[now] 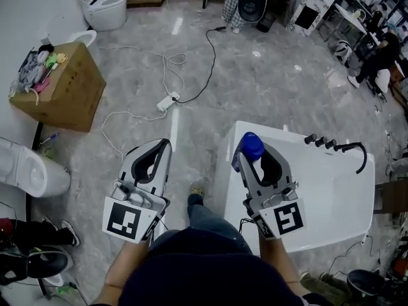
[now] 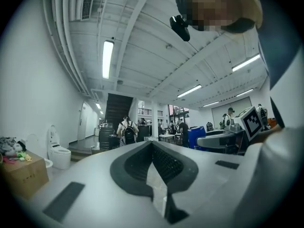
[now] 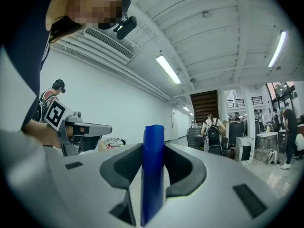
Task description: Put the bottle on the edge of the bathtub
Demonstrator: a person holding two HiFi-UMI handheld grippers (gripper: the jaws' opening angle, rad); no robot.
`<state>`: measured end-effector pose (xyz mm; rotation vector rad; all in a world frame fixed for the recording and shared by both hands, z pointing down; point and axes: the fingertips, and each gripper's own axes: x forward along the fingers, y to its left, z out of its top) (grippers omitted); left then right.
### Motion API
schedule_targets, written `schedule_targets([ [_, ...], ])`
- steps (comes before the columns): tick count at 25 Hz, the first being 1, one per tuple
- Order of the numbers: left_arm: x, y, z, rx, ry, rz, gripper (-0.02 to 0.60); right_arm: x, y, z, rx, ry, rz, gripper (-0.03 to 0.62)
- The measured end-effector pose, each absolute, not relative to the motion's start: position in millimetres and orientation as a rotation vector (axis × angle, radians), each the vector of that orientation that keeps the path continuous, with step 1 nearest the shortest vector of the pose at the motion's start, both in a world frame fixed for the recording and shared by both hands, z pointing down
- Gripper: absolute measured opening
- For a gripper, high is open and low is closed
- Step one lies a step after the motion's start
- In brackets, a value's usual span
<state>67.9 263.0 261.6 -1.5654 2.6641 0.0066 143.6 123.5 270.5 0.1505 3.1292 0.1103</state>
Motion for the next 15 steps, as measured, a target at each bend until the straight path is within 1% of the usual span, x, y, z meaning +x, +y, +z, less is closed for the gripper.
schedule_targets([
  [7,-13.6,184.4,262.5,-1.648,2.637,0.015,0.023,74.3,46.2,279.0,0.052,3.166,0.074,0.160],
  [15,-72.9,109.7,279.7,-1.814,2.577,0.013,0.023,46.2,-18.2,302.8,-0.158,3.221,0.030,0.160],
])
